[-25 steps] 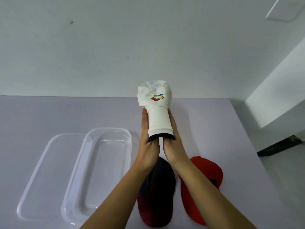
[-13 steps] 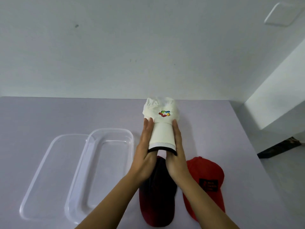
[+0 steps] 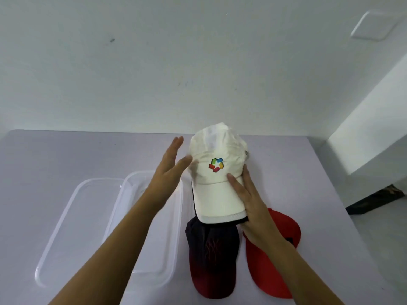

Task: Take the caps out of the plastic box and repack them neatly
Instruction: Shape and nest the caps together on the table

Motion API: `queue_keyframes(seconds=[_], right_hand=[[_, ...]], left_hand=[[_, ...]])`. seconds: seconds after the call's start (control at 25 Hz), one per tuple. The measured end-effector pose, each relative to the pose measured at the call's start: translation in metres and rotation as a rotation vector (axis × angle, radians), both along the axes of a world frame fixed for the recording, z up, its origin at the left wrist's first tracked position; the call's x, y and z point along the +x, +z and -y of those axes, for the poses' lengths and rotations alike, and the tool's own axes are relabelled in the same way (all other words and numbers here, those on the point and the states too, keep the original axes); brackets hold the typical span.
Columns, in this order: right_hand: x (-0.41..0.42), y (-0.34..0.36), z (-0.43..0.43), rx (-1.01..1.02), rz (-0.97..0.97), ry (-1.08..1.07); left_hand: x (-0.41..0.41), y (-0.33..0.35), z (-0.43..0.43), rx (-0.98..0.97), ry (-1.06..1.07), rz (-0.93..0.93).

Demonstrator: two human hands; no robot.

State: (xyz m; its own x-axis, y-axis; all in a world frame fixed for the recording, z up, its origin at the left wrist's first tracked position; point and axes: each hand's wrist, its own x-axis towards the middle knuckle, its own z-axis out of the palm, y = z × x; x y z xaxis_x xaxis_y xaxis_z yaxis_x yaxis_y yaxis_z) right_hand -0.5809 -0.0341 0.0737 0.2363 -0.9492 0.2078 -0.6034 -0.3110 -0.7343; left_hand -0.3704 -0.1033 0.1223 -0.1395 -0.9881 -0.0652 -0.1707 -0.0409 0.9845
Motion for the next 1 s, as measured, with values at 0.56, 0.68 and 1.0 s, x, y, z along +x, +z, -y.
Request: queue_keyframes(seconds=[0.56,0.68,1.0], right_hand=[[-0.022,0.013,-0.016,0.079,0.034,-0.01],[-0.015,0.039,0.005,0.035,0.254,-0.171],[-0.032,0.08,0.029,0.163,0.071,-0.014]], left_hand=[[0.002,0.024,0.011,-0.114,-0.243,0.049],[-0.01,0.033,0.002,-0.149,-0.311,0.018],[-0.006,0.033,0.001,-0.244,-0.248,0.377]])
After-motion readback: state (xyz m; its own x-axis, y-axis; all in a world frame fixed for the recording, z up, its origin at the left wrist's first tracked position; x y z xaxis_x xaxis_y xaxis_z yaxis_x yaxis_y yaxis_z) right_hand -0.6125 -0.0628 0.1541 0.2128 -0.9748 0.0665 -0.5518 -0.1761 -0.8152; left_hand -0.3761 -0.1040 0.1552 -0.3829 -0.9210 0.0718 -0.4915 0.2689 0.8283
